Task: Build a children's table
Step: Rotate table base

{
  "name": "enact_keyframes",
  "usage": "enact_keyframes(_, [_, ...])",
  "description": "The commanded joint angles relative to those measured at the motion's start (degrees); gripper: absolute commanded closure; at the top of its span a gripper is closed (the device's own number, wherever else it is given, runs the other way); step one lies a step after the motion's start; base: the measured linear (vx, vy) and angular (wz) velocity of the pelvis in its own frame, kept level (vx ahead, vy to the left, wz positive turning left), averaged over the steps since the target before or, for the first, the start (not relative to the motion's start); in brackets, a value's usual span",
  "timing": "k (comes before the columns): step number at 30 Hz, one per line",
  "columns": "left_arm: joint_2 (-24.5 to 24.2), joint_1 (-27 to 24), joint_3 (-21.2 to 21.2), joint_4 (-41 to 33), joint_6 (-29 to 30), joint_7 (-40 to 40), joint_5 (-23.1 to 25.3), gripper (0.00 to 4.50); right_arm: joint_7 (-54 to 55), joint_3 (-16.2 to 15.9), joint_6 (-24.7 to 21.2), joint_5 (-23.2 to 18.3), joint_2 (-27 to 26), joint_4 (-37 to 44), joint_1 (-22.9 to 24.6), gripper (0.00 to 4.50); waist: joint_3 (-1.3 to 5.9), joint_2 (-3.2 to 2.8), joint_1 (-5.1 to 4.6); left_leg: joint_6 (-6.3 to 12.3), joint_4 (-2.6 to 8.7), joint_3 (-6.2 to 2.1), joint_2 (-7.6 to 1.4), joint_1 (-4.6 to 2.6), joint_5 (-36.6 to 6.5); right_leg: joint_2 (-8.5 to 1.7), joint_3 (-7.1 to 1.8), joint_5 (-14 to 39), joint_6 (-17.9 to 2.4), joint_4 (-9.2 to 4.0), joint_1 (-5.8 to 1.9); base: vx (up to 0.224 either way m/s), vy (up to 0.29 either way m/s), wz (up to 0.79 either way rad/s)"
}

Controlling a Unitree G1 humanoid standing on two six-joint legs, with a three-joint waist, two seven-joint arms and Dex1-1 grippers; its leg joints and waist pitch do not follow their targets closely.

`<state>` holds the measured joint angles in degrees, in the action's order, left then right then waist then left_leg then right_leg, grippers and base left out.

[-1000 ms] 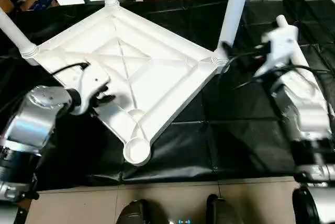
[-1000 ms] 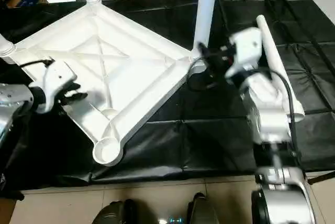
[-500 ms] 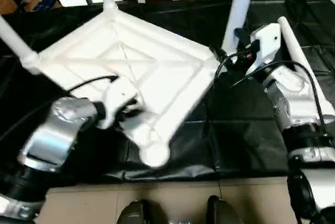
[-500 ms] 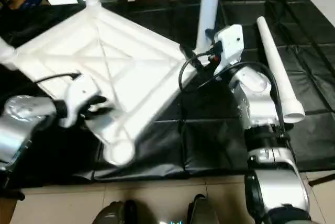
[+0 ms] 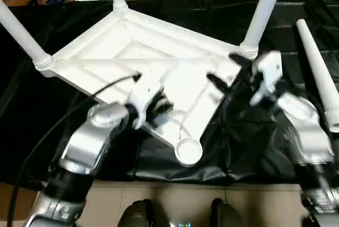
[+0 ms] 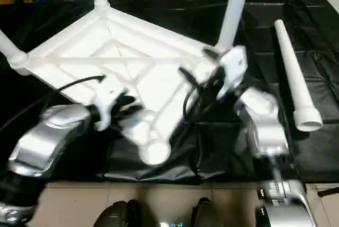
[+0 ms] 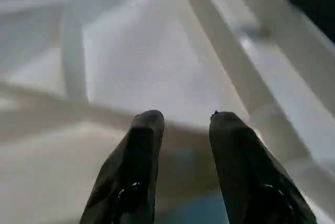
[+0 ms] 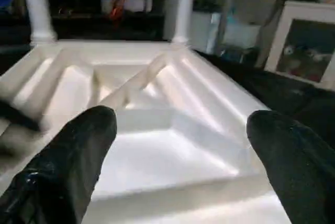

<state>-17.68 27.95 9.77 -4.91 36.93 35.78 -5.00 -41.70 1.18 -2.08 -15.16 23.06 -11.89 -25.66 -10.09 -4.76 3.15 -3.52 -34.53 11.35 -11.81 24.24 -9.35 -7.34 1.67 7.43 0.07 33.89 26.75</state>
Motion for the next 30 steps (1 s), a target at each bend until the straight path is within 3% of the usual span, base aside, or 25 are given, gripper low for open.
enact_keyframes(1, [-1.5, 1.8, -4.2, -1.5, -0.7, 1.9, -2.9, 2.77, 1.1, -0.1, -3.7, 2.1, 2.4, 4.5, 2.8, 0.00, 4.70, 1.30, -0.22, 6.38, 4.50, -0.02, 0.32, -1.69, -10.4, 0.87, -0.18, 16.0, -11.3, -3.66, -3.61, 0.000, 0.000, 0.00])
enact_keyframes(5, [-3.7, 3.6, -7.7, -3.6, 1.0, 6.5, -6.5, 2.77, 5.4, 2.2, -6.6, 3.5, 3.6, 6.7, 4.5, 0.00, 4.75, 1.32, -0.73, 6.22, 4.46, -0.09, 0.55, -1.36, -9.1, 0.73, -0.14, 14.9, -11.5, -3.48, -3.76, 0.000, 0.000, 0.00])
enact_keyframes(9, [-7.4, 6.3, -10.3, -1.4, -0.4, 7.7, -7.7, 2.77, 8.5, 3.7, -9.3, 3.8, 4.1, 7.9, 4.4, 0.00, 4.73, 1.18, -1.10, 6.71, 4.31, 0.02, 0.76, -1.47, -8.2, 0.96, -0.11, 13.1, -12.0, -3.31, -3.70, 0.000, 0.000, 0.00])
enact_keyframes(12, [-14.1, 6.2, -8.2, 1.9, -4.5, 10.9, -3.9, 2.77, 9.1, 3.4, -11.8, 4.4, 4.8, 9.2, 4.8, 0.00, 4.89, 1.17, -1.37, 6.80, 4.30, -0.18, 0.84, -1.34, -7.1, 0.96, -0.01, 11.9, -11.4, -3.06, -4.07, 0.000, 0.000, 0.00])
enact_keyframes(13, [-17.1, 5.5, -7.1, 3.2, -5.4, 12.9, -2.4, 2.77, 9.1, 3.1, -12.4, 4.6, 4.9, 9.5, 5.0, 0.00, 4.96, 0.93, -1.37, 6.58, 4.24, -0.10, 0.78, -1.72, -7.1, 1.01, -0.05, 11.6, -11.4, -3.08, -3.84, 0.000, 0.000, 0.00])
enact_keyframes(14, [-17.8, 5.2, -6.8, 3.5, -5.6, 13.5, -2.0, 2.77, 9.1, 3.0, -12.6, 4.6, 5.0, 9.6, 5.0, 0.00, 5.03, 0.68, -1.47, 6.41, 4.21, 0.04, 0.63, -1.99, -6.6, 1.08, -0.12, 10.0, -12.2, -2.89, -3.69, 0.000, 0.000, 0.00])
enact_keyframes(17, [-27.4, 1.6, -4.0, 7.3, -7.6, 20.0, 2.0, 2.77, 9.0, 1.3, -14.1, 5.3, 5.1, 10.3, 5.4, 0.00, 5.32, 0.55, -1.33, 6.66, 4.23, -0.07, 0.60, -1.98, -4.9, 1.07, 0.00, 7.1, -13.1, -2.36, -3.88, 0.000, 0.000, 0.00])
enact_keyframes(20, [-31.8, 0.3, -3.4, 9.1, -8.3, 21.3, 3.1, 2.77, 9.7, 1.1, -14.3, 6.0, 4.8, 9.9, 5.1, 0.00, 5.24, 0.23, -1.22, 6.06, 4.33, 0.08, 0.38, -2.46, -5.4, 1.03, -0.08, 6.1, -14.5, -2.35, -3.65, 0.000, 0.000, 0.00])
enact_keyframes(23, [-34.1, -0.9, -2.6, 10.6, -10.9, 21.8, 4.2, 2.77, 10.3, 1.0, -15.0, 6.0, 4.8, 9.9, 4.7, 0.00, 5.20, 0.63, -0.74, 5.05, 4.54, 0.25, 0.24, -2.61, -7.7, 0.89, -0.21, 7.7, -14.8, -2.38, -3.63, 0.000, 0.000, 0.00])
enact_keyframes(26, [-34.2, -1.8, -2.1, 11.2, -13.1, 22.0, 5.1, 2.77, 10.6, 0.7, -15.2, 6.4, 4.6, 9.7, 4.5, 0.00, 5.17, 0.54, -0.60, 4.19, 4.62, 0.19, 0.25, -2.53, -8.7, 0.72, -0.34, 9.0, -14.0, -2.36, -3.62, 0.000, 0.000, 0.00])
enact_keyframes(27, [-33.6, -2.2, -1.8, 11.3, -13.7, 21.5, 5.2, 2.77, 10.7, 0.5, -15.3, 6.7, 4.6, 9.5, 4.4, 0.00, 5.34, 0.98, -0.61, 4.19, 4.56, 0.25, 0.29, -2.49, -8.5, 0.73, -0.40, 8.8, -13.9, -2.36, -3.71, 0.000, 0.000, 0.00])
enact_keyframes(30, [-32.8, -2.8, -0.3, 11.2, -14.3, 21.6, 6.0, 2.77, 11.0, 0.0, -15.5, 7.5, 4.6, 9.1, 4.3, 0.00, 5.47, 0.82, -0.54, 4.28, 4.49, 0.18, 0.38, -2.27, -7.5, 0.69, -0.56, 8.3, -13.7, -2.13, -3.81, 0.000, 0.000, 0.00])
